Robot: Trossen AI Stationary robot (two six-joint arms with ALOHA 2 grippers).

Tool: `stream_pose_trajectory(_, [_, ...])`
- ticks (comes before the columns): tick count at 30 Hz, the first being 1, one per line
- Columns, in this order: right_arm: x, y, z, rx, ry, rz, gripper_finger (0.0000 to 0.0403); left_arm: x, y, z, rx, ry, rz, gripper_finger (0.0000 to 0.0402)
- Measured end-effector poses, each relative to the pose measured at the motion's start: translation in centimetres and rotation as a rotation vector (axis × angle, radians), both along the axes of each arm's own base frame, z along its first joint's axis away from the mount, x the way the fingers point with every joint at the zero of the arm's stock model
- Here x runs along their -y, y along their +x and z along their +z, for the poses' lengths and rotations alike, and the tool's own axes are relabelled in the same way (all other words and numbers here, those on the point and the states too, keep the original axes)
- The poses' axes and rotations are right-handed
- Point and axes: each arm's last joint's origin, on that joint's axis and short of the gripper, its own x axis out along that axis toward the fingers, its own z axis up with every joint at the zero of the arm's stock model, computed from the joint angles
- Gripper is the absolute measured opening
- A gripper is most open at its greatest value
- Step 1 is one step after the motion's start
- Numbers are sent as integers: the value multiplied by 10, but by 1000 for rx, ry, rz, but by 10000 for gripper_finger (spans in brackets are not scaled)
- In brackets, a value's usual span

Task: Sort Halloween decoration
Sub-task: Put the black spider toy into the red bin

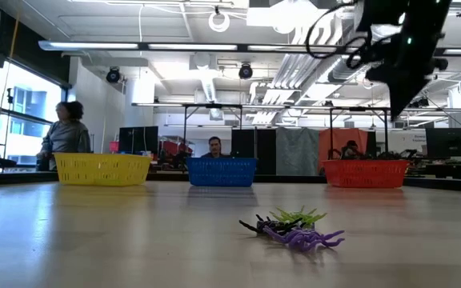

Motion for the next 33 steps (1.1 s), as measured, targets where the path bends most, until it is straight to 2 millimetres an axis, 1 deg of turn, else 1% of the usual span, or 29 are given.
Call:
stream_pose_trajectory(3, [21,-9,-17,76,6,-25,0,0,0,0,-13,15,0,108])
stream_pose_trajectory(8, [50,-13,-45,258,36,-18,0,-5,3,-1,-33,35,15,111])
stream_pose_trajectory(12, [69,-15,-66,314,-17,-76,0,-13,7,-2,-45,43,40,111])
stream_pose_trajectory(15, [80,-15,-74,351,-61,-93,0,-20,11,-3,-60,53,62,111])
stream_pose_trajectory(20, [89,-15,-80,334,-62,-97,0,-31,17,-4,-69,58,93,111])
stream_pose_trajectory(26, [91,-14,-84,336,-18,-82,7,-40,21,-5,-86,67,121,111])
stream_pose_trajectory(29, [91,-14,-84,346,-5,-74,26,-42,22,-6,-98,75,126,111])
stream_pose_trajectory(33, [91,-14,-84,350,3,-69,73,-42,21,-6,-104,79,126,111])
